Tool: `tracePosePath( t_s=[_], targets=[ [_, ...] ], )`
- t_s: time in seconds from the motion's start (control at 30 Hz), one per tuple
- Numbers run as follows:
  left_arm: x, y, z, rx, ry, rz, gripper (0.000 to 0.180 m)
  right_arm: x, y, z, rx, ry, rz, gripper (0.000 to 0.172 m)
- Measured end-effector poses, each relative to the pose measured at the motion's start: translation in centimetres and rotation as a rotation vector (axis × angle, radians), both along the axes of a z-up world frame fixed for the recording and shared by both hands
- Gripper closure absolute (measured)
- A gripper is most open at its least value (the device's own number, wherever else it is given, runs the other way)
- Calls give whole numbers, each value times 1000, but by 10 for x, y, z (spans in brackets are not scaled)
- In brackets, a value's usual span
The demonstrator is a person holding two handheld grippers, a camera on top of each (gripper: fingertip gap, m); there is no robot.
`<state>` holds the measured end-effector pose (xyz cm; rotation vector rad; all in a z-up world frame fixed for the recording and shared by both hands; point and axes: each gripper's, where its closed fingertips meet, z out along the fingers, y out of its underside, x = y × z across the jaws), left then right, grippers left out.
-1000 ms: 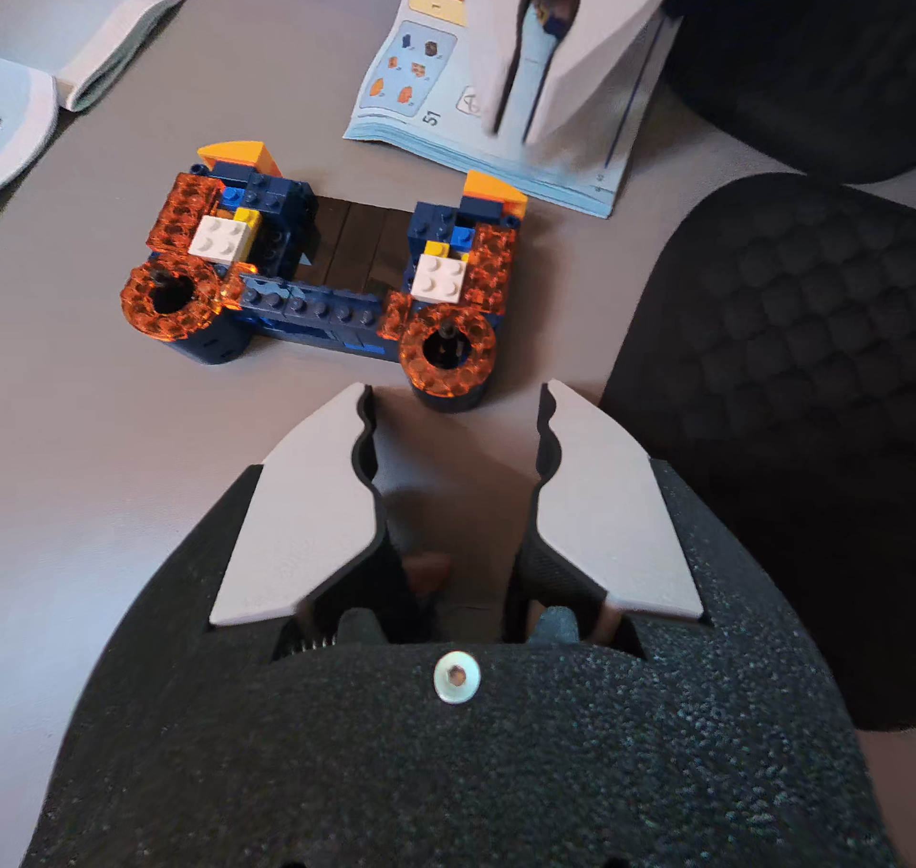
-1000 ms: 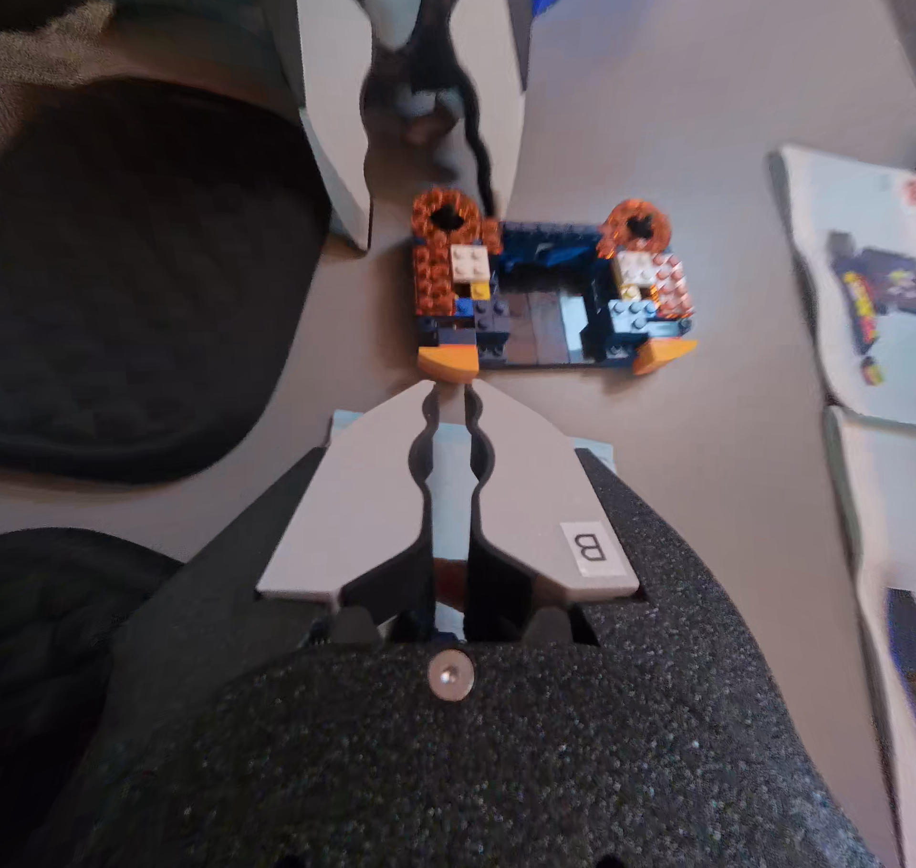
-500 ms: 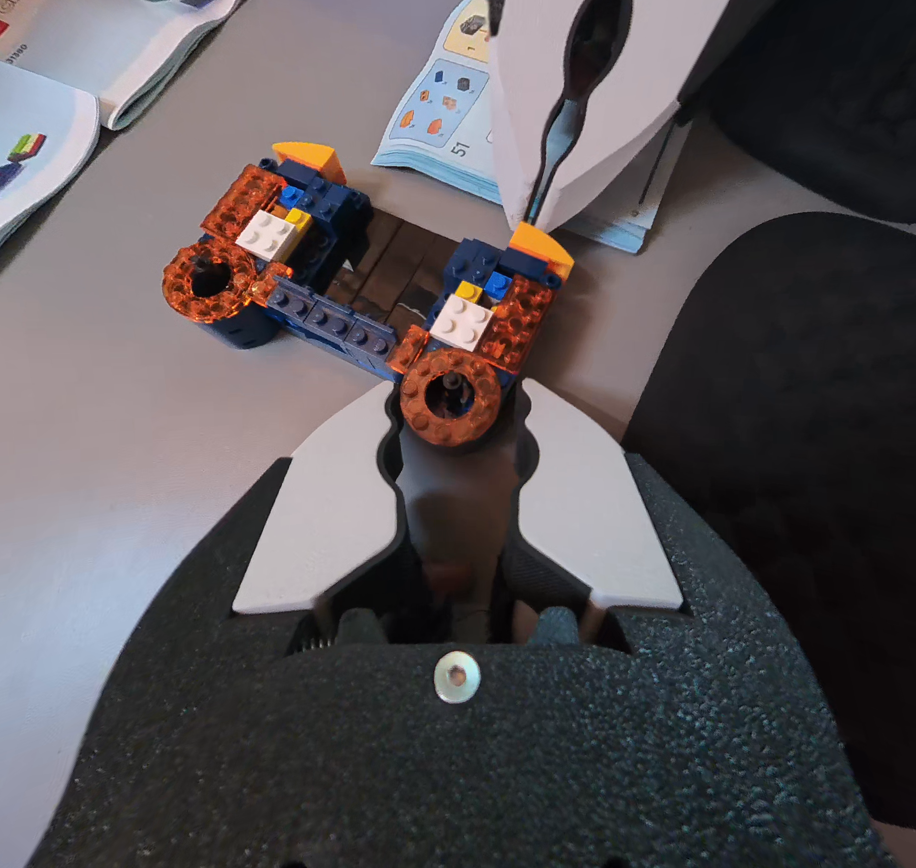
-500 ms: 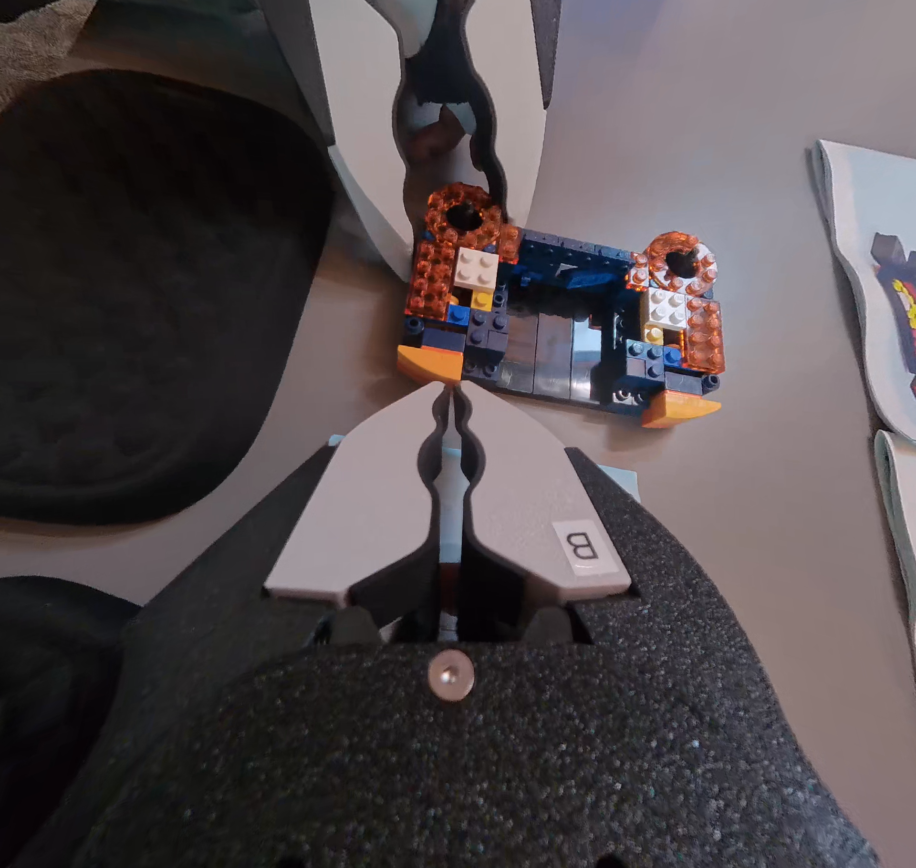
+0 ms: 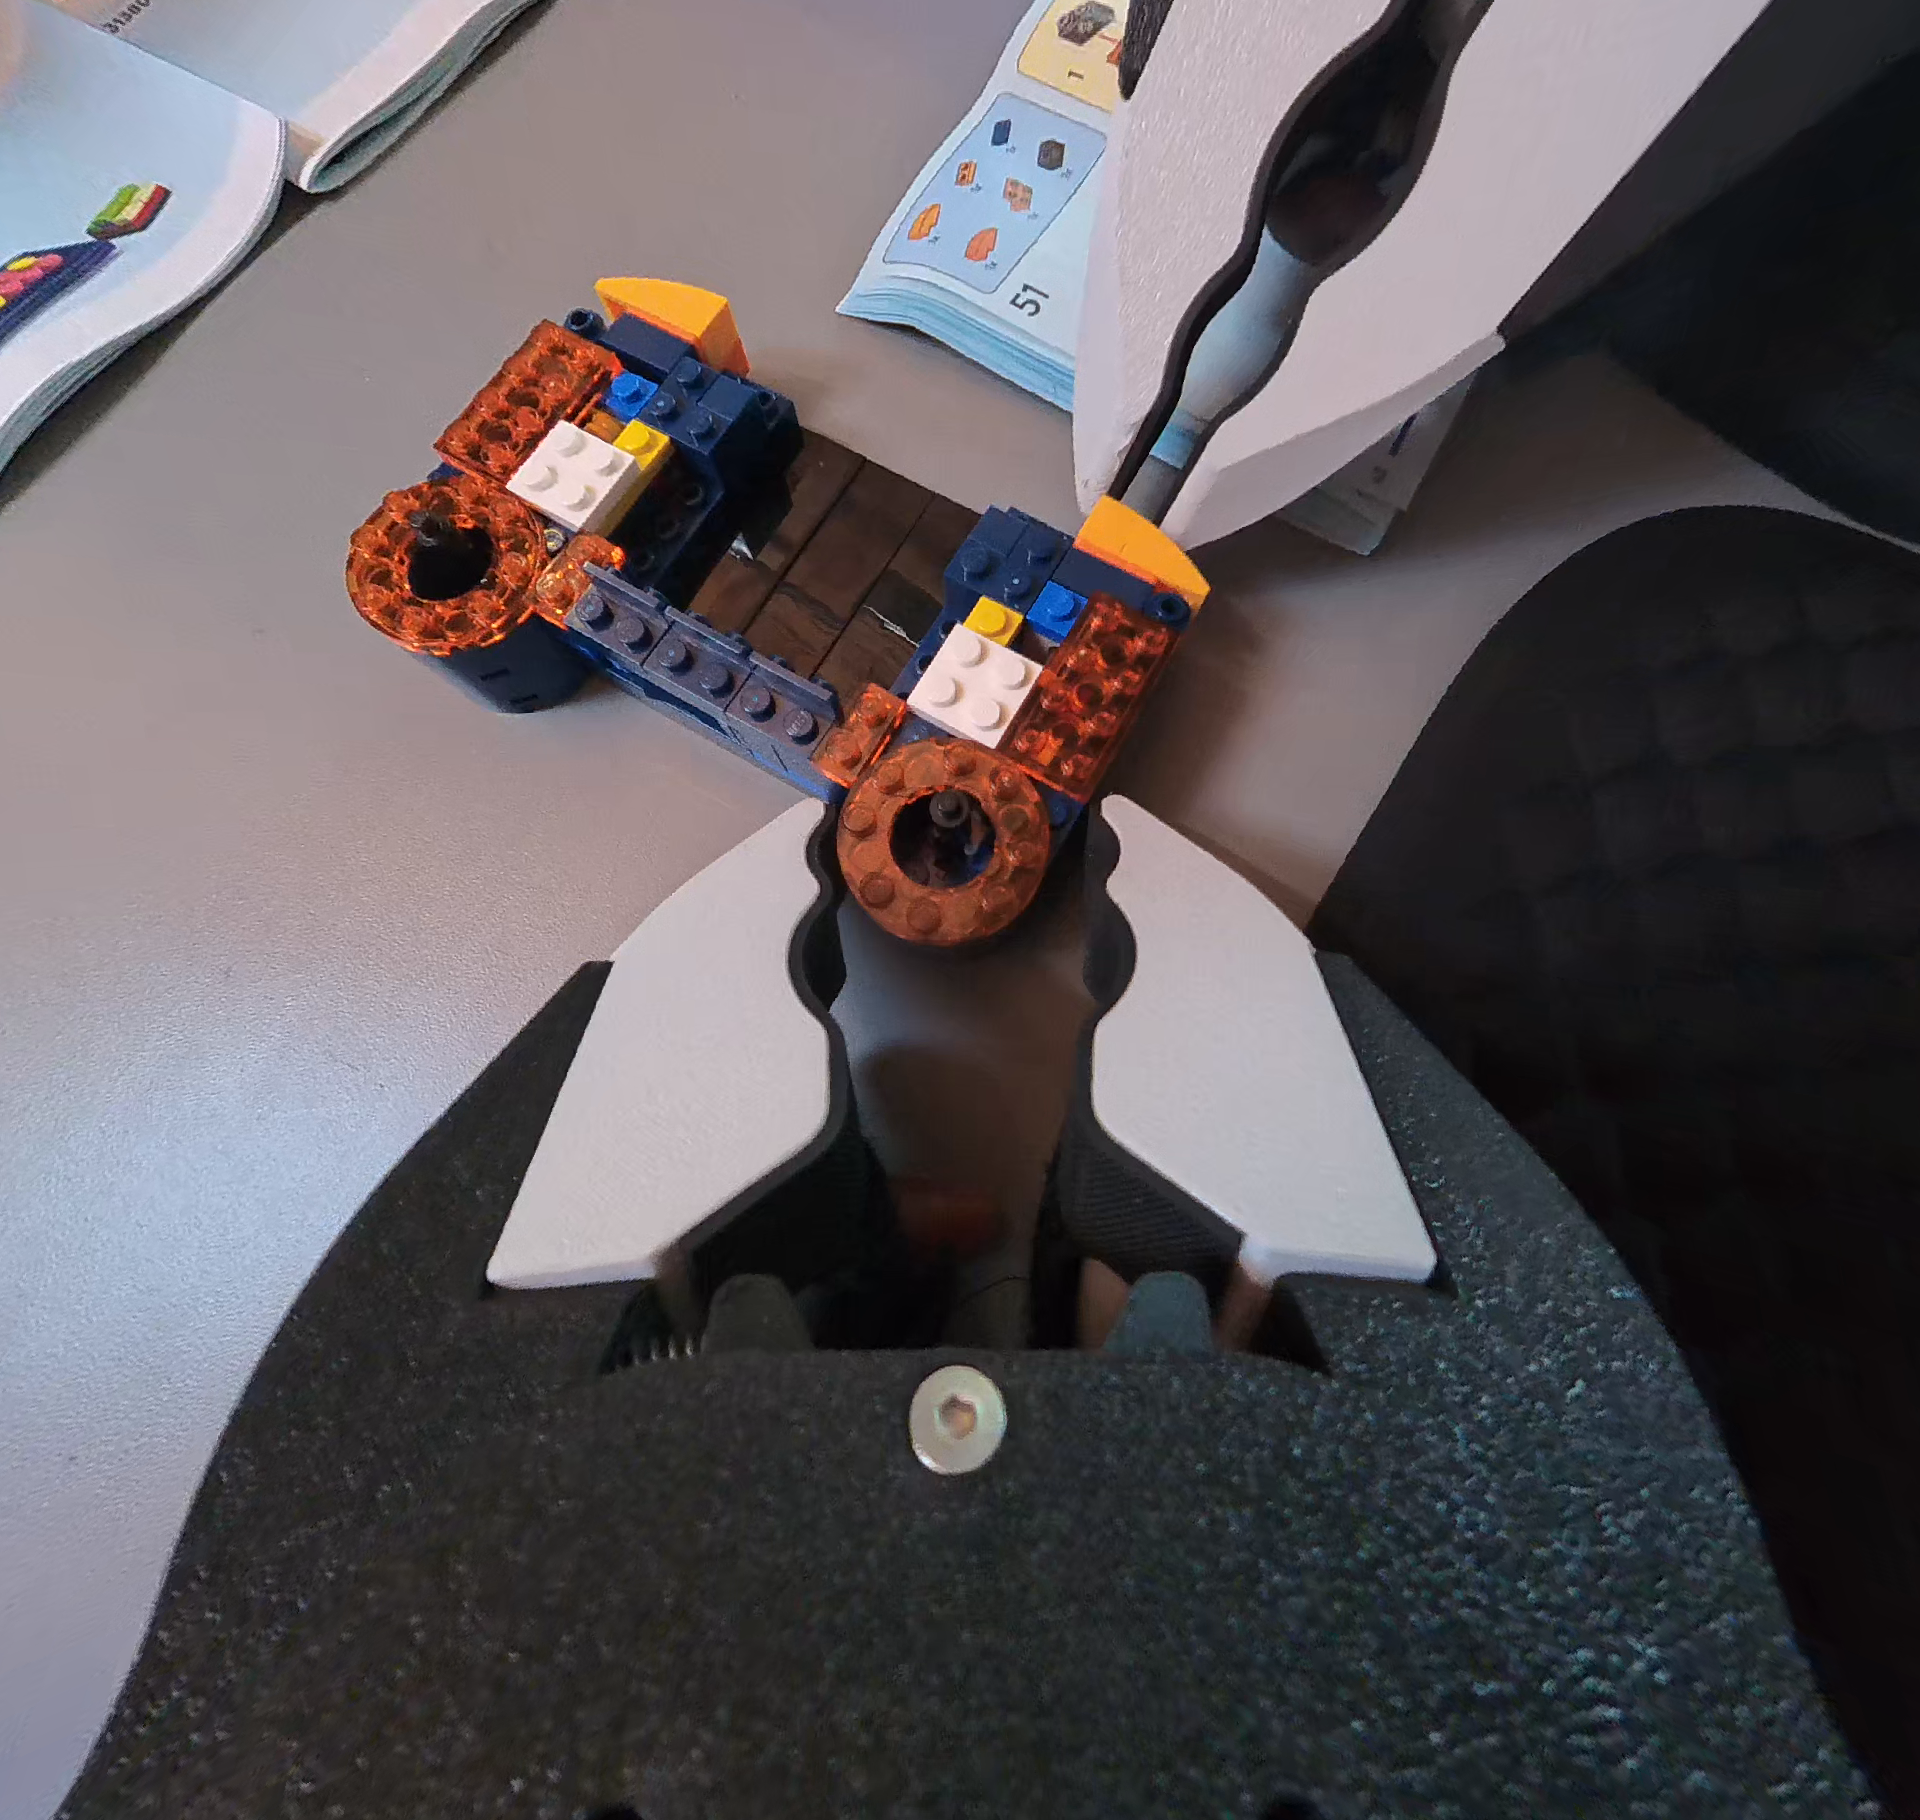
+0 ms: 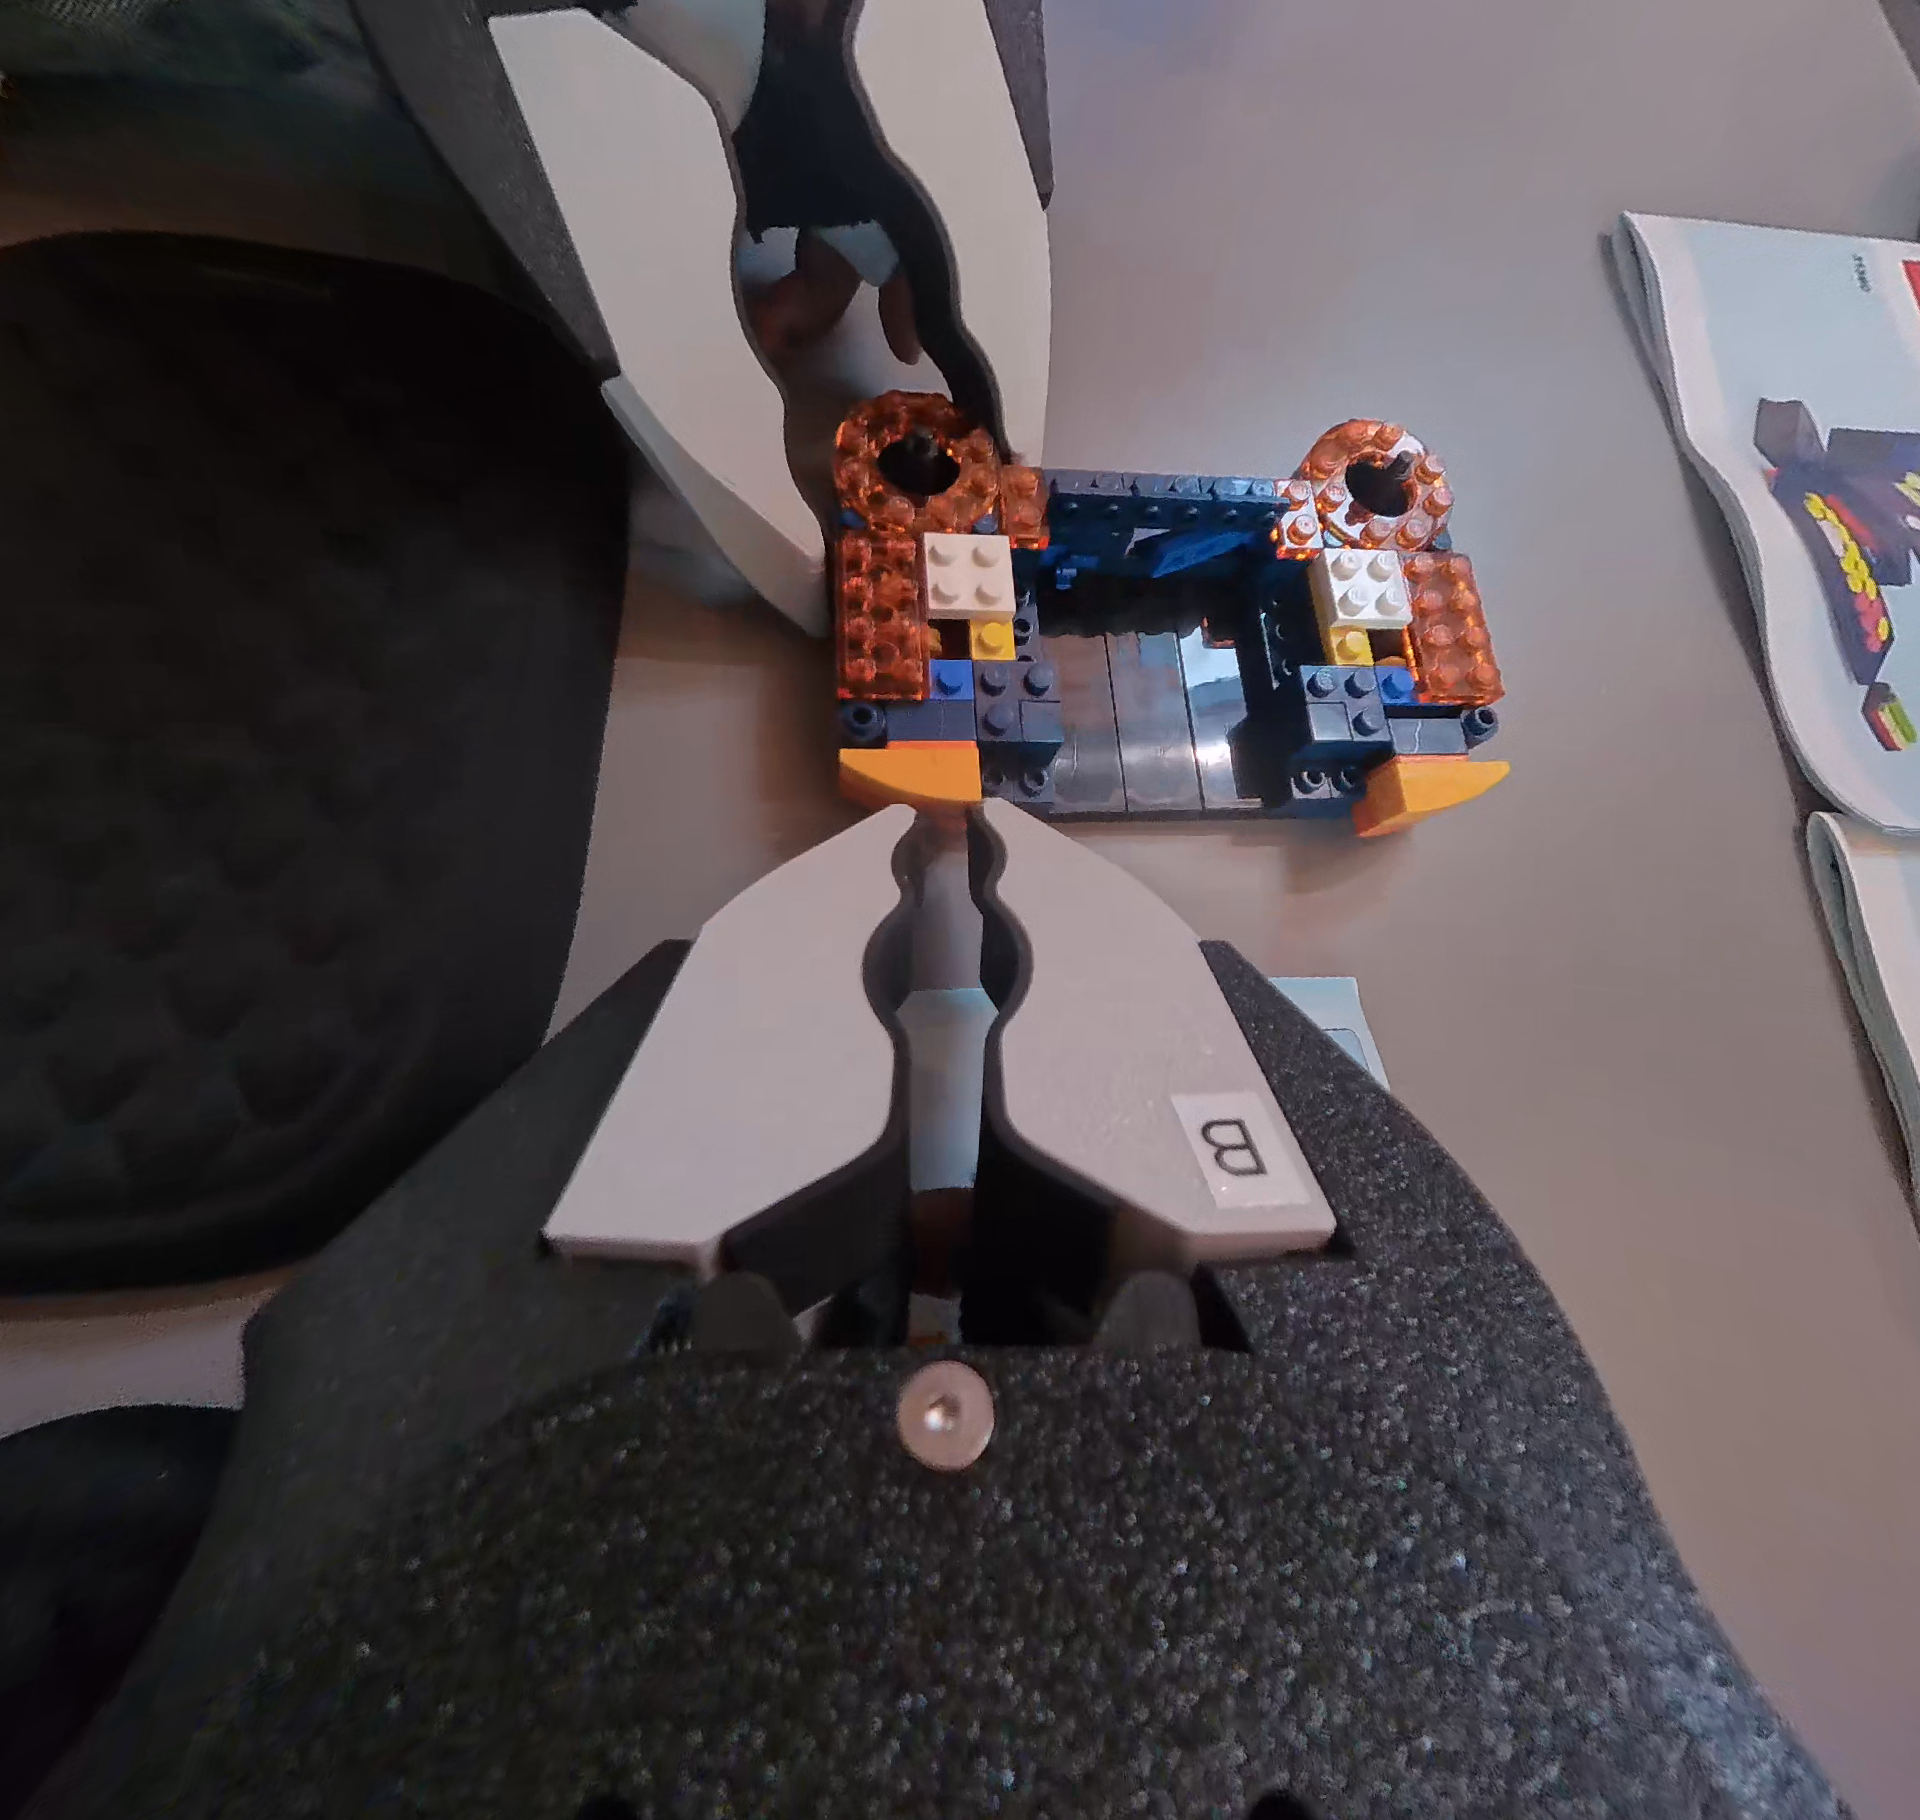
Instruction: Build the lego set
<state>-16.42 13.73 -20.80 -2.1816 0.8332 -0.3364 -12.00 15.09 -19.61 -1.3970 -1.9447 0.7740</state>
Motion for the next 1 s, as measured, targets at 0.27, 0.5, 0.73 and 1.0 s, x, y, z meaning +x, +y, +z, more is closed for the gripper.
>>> tracePosePath(
  t_s=[0.27,0.5,0.73,1.0],
  targets=[
    [-1,0,0,-1,1,10,137,0,2,-1,13,-6,-5,166],
    [-1,0,0,2,-2,19,137,2,5,1,5,6,-11,169],
    [-1,0,-1,-3,-6,34,137,-2,7,0,15,2,-45,172],
    [-2,0,-1,1,-1,52,137,-3,8,-1,18,-6,-53,172]
  ],
)
